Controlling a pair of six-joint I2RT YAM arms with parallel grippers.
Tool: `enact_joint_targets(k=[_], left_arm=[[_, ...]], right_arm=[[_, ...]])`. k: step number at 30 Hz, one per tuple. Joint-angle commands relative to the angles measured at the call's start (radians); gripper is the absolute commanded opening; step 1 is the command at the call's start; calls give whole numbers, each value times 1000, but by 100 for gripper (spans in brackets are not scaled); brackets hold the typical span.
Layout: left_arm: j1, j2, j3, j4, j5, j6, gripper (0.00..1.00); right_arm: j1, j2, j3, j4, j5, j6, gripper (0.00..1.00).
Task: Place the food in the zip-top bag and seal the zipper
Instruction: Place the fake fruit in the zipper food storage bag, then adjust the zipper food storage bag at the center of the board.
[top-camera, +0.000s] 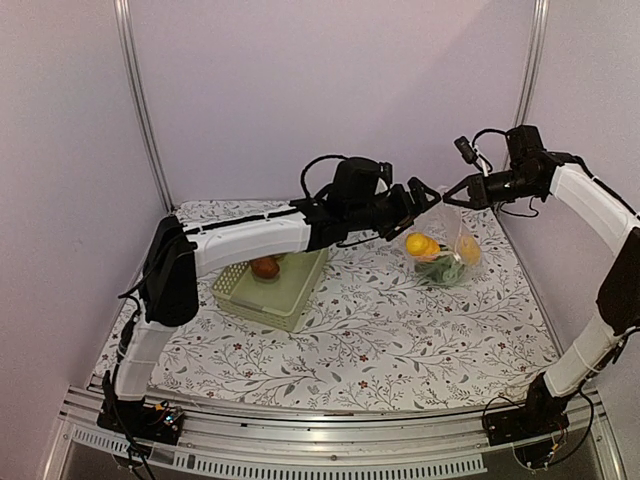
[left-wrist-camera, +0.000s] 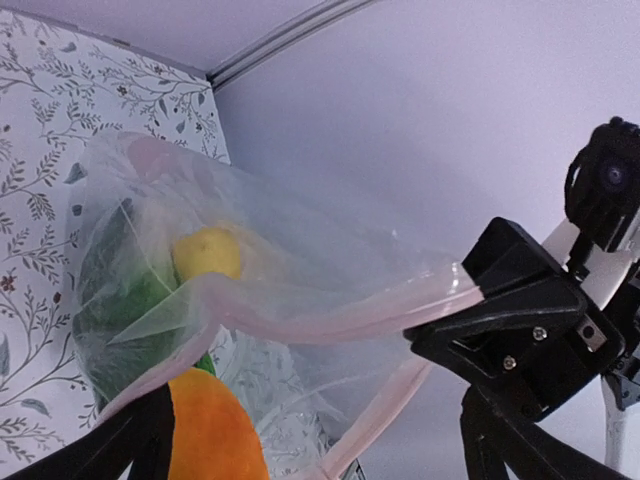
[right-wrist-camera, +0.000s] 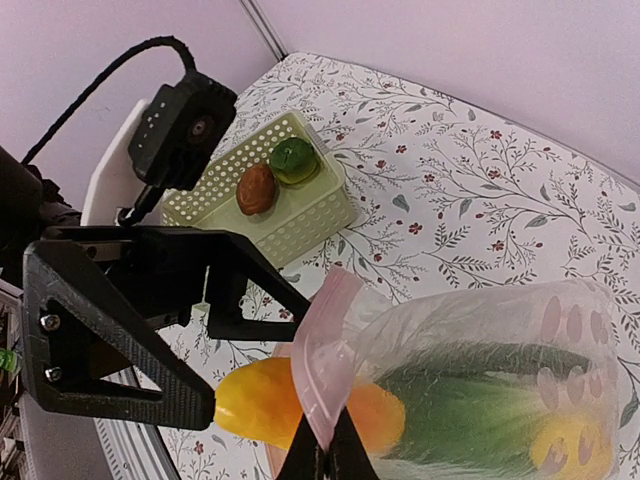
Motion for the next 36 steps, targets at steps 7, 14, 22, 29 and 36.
enact_joint_targets(k=[7, 14, 22, 29, 36], left_arm=[[-41, -163, -53, 82, -179, 397, 100], [-28, -284, -341, 91, -182, 443, 100], [-2, -200, -335, 8, -35, 308, 86], [26, -154, -365, 105, 26, 246, 50], [33, -103, -308, 100, 46, 226, 27]], right_arm=[[-50, 98, 155, -79, -85, 19, 0], [-59, 97, 160, -82, -92, 14, 0], [-58, 101, 120, -69, -108, 16, 0], [-57, 82, 84, -62, -102, 16, 0], [-57, 77, 65, -55, -105, 16, 0]])
